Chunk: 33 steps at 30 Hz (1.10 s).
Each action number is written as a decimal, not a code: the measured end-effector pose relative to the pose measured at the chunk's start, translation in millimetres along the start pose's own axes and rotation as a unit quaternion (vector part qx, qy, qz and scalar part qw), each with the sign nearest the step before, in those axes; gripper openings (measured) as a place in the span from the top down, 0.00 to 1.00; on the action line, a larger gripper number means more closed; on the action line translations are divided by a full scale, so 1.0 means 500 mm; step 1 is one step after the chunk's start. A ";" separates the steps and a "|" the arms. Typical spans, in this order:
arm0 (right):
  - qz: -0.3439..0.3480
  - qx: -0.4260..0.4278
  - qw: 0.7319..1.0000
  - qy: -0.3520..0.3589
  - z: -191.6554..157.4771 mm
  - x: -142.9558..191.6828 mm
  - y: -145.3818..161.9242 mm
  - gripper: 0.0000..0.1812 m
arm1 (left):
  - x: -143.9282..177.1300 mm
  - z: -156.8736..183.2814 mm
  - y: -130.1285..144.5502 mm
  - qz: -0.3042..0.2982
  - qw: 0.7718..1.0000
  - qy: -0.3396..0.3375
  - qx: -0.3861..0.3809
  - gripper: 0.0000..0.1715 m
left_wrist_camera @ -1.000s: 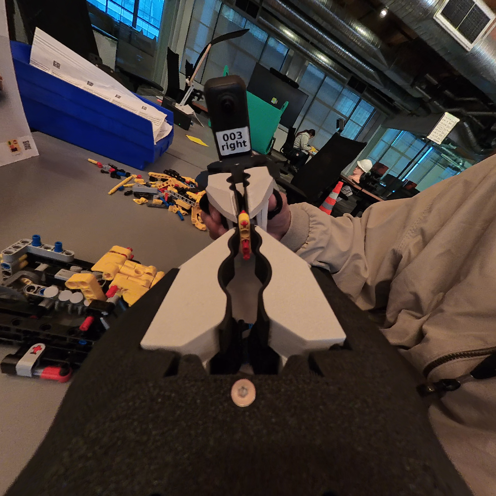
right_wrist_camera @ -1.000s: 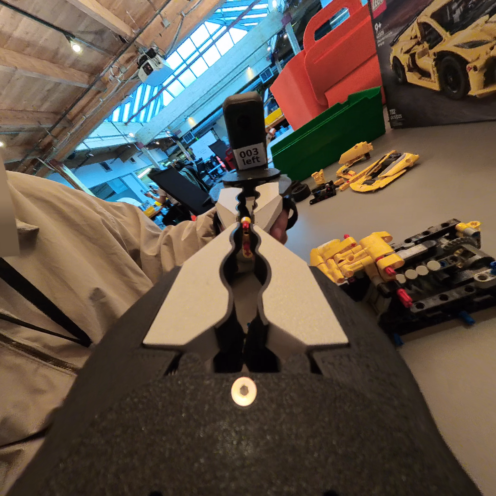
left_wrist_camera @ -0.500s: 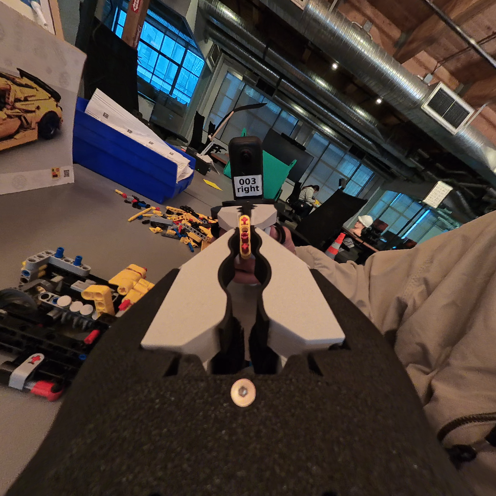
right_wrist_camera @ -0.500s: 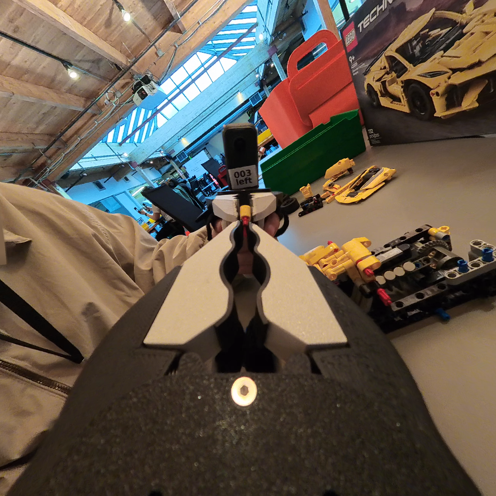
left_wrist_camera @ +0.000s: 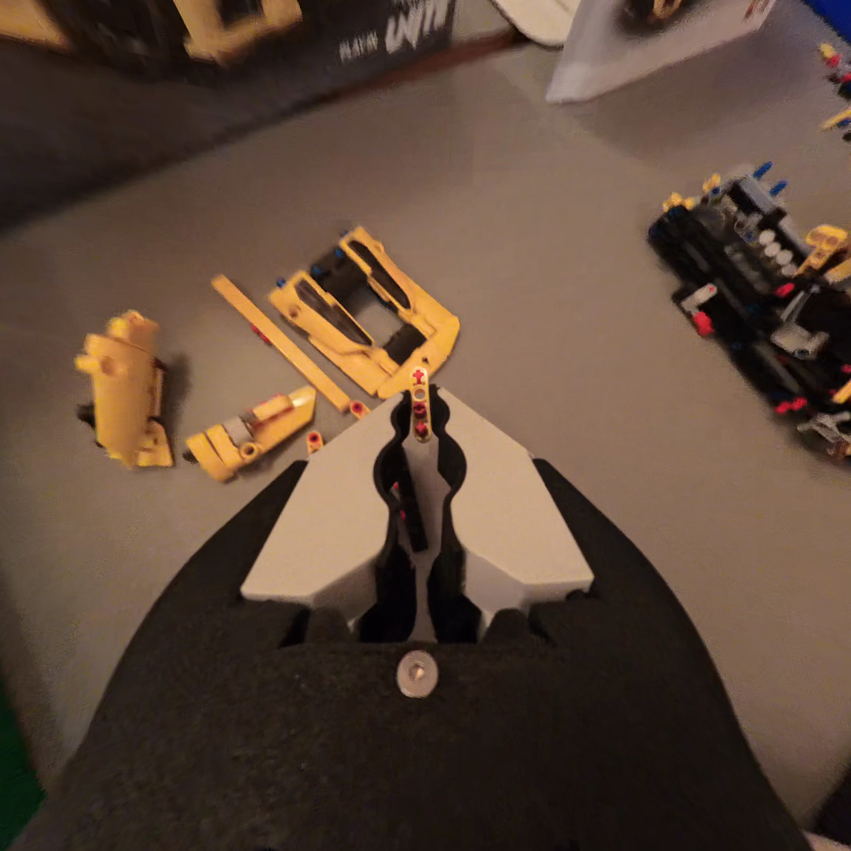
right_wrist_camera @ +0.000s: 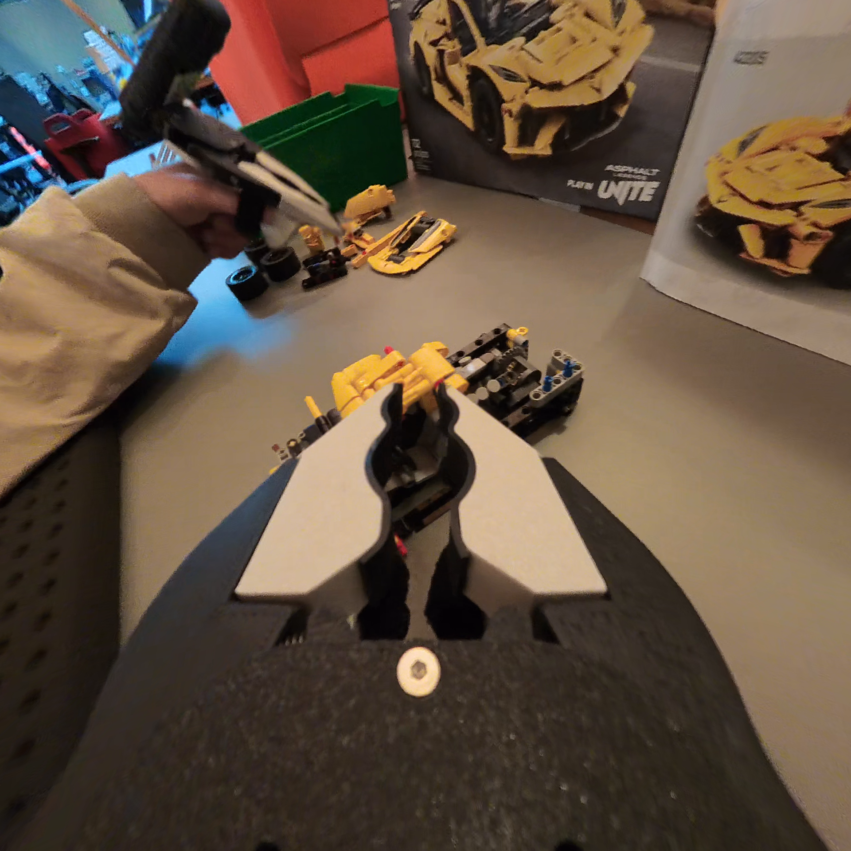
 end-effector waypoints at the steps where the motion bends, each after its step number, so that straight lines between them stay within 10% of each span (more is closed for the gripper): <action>1: 0.007 -0.012 1.000 0.000 0.007 0.004 -0.001 0.93 | -0.006 0.003 0.008 -0.012 1.000 0.002 -0.008 0.96; 14: -0.006 -0.160 0.981 -0.110 0.047 0.026 0.025 0.94 | -0.071 0.028 0.040 -0.088 0.994 -0.038 -0.057 0.94; 19: -0.049 -0.104 0.985 -0.128 0.012 -0.007 0.043 0.87 | -0.038 0.039 -0.020 0.018 0.998 -0.054 -0.034 0.81; 23: -0.041 -0.013 0.990 -0.131 -0.012 -0.020 0.040 0.85 | -0.030 0.168 -0.094 0.153 0.977 0.149 0.029 0.83; 26: -0.042 -0.032 0.987 -0.149 -0.016 -0.029 0.046 0.87 | -0.073 0.310 -0.083 0.086 0.932 0.348 0.056 0.83; 33: -0.066 -0.266 0.931 -0.242 0.003 -0.048 0.062 0.89 | -0.142 0.418 -0.055 0.013 0.904 0.417 0.094 0.86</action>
Point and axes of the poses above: each gripper's, where its closed fingertips meet, x back along the fingers, y out of its underside, z = x × y across the jaws, the point moved 6 cm from there along x, back along the fingers, and after that the axes turned 2 degrees about -z, right-handed, at the moved point
